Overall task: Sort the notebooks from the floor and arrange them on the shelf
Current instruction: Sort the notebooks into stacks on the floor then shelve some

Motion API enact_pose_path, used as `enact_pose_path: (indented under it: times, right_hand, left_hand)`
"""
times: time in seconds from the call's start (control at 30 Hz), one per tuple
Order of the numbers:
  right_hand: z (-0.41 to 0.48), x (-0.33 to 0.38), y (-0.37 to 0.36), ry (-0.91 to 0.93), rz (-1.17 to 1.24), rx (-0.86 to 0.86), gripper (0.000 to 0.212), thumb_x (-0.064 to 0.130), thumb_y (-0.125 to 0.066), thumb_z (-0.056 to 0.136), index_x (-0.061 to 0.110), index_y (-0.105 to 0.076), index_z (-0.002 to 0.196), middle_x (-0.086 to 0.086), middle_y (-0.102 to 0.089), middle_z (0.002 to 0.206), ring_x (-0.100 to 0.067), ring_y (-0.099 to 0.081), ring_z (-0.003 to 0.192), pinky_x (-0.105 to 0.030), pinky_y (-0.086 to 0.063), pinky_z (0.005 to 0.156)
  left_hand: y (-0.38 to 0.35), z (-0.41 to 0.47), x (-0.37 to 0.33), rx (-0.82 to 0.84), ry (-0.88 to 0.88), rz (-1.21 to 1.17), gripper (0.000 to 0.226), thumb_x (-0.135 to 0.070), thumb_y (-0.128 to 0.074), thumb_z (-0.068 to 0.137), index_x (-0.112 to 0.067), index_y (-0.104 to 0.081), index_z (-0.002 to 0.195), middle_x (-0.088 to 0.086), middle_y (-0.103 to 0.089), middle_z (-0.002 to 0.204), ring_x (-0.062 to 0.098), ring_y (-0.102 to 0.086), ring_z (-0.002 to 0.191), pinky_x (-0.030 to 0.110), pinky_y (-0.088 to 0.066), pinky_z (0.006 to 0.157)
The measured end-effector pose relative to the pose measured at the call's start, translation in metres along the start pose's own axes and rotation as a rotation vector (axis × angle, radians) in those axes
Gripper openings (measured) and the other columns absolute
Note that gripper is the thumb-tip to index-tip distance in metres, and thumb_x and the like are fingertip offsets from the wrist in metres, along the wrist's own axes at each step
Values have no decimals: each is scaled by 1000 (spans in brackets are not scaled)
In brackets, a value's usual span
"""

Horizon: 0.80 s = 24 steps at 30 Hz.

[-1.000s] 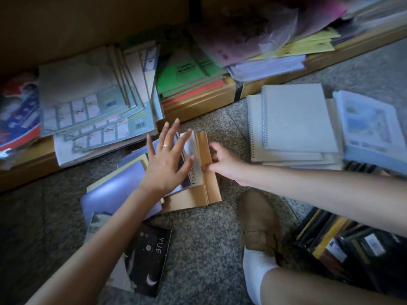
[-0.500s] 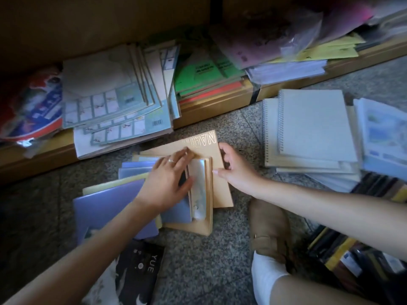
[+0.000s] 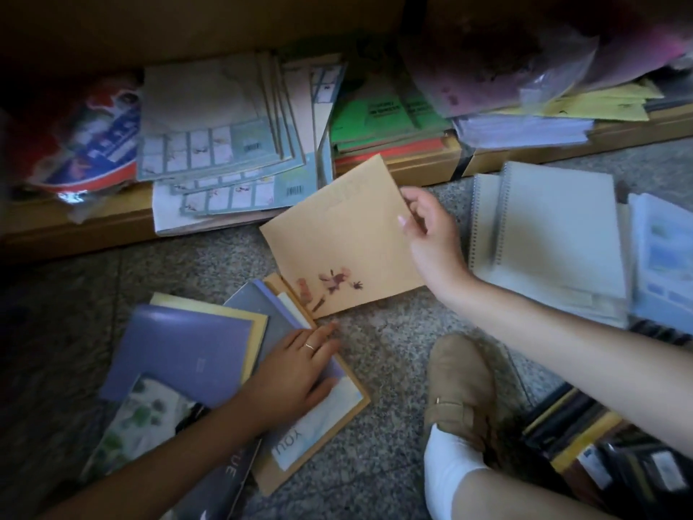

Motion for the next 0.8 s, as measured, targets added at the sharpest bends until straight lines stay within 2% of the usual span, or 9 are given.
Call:
enact_pose_path:
  times: [0.1,0.23,0.3,0.37,0.43,0.53,0.6,0.7,0.8]
  right_hand:
    - [9,43,13,170,10,-24,31,6,-44,92,16,-55,119,7,-62,106,-9,-59,97,-29,-49,81]
    - [21,113,23,448,-59,65,32,3,-45,89,20,-58,113,20,-59,104,0,-57,100,-21,-46,86]
    - [28,148,23,528,-75,127,35,0,-45,88,24,-58,111,23,-59,105,7,-55,101,-17,-45,87]
    - [37,178,25,587,-89,155,36,-1,-47,87,21,-61,113,18,-62,108,4,-57,104,-15,-44,88]
    - [43,204,30,663,-137,97,37,2,-48,87,20,-64,115,15,-64,111,0,-58,103,-18,-42,90]
    - [44,238,35,784,-192,-18,35,7,-51,87,24,-67,113,21,-62,111,12,-52,99,-18,-36,93]
    - [46,255,32,819,-128,-21,32,4,-54,87,20,-69,111,17,-64,109,12,-54,101,-12,-38,93]
    - [66,261,26,736,-21,-8,32,0,-56,89,17,-68,113,10,-67,111,4,-58,105,-8,-42,91]
    - [84,265,23,709,-117,-99,40,10,-62,87,21,-60,126,9,-59,122,-2,-49,117,-15,-37,101]
  left_hand:
    - [52,13,28,-287,223,-196,59,-46,-47,84,-19,-33,135,10,-35,145,24,-35,129,39,-38,102]
    - [125,26,66,-655,487,-494,84,-45,-66,76,-9,-22,137,16,-21,139,7,-16,135,18,-15,113]
    - [155,40,73,-663,529,-596,84,-38,-76,72,-9,-27,135,9,-30,132,4,-26,126,25,-27,109]
    - [175,50,83,-588,568,-603,65,-29,-77,74,-15,-37,124,0,-47,115,13,-46,109,35,-44,93]
    - [181,53,102,-453,610,-586,43,-25,-72,79,-21,-44,112,-5,-58,100,17,-57,96,40,-50,81]
    - [191,42,113,-379,563,-755,20,-33,-65,84,-26,-57,101,-5,-69,89,17,-65,90,42,-54,78]
    - [192,35,106,-353,558,-927,6,-26,-61,90,-26,-63,96,-7,-73,85,14,-68,85,36,-58,73]
    - [207,27,97,-436,551,-1015,12,-17,-53,93,-23,-64,93,-9,-69,70,12,-63,64,35,-56,55]
    - [241,19,92,-585,517,-1078,13,-18,-53,93,-22,-63,101,-3,-63,64,14,-57,52,30,-48,40]
Point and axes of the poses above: each hand's wrist, its own z-axis towards the middle knuckle, its own y-axis out of the back of the hand, x = y × z, the point moved 9 cm from there along z, towards the middle knuckle
